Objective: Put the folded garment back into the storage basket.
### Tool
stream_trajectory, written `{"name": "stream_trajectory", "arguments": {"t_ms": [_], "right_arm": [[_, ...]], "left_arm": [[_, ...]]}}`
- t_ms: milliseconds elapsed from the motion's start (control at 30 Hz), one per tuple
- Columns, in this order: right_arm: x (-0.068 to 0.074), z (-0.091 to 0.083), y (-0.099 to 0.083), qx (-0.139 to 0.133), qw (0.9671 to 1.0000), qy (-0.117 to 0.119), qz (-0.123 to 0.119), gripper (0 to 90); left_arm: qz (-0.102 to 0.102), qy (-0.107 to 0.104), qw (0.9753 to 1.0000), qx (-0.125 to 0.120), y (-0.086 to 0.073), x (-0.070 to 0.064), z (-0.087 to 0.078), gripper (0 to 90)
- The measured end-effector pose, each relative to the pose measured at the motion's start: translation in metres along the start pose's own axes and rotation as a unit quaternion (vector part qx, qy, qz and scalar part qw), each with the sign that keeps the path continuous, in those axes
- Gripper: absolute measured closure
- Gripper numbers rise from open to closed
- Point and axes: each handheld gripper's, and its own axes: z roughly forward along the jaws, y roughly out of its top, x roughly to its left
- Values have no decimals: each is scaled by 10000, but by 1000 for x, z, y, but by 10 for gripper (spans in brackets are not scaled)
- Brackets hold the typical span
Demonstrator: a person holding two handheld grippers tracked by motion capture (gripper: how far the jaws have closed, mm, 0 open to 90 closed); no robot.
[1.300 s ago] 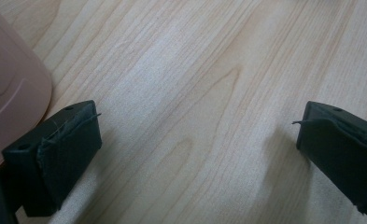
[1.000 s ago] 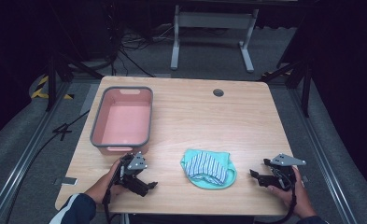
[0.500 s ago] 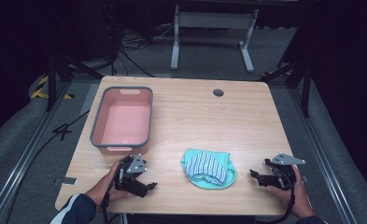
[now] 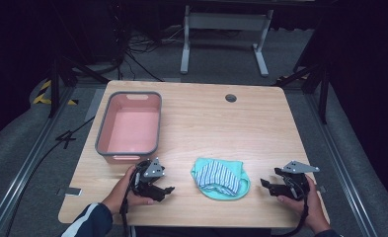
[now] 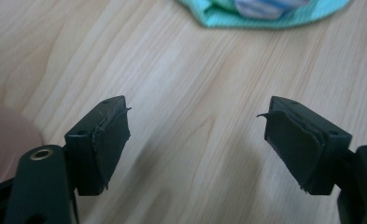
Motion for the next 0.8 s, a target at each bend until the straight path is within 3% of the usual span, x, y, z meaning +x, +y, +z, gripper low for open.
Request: {"name": "stream_trajectory", "arguments": {"t_ms": [333,500,567,700,800], "right_arm": [[22,3,22,-59,9992,164,-353,337],[30,8,31,-63,9986,213,-487,352],[31,9,32,-60,9984,215,-518,355],[37,15,40,-55,9979,272,-579,407],[41,22,46,3,9978,280,-609,423]], "left_arm": [[216,-5,9998,0,27,0,14,266],[356,91,9993,-48,42,0,24,281],[326,43,9994,-90,46,1,26,281],[321,199,9991,-179,58,4,35,293],[312,226,9992,-80,66,6,47,308]]}}
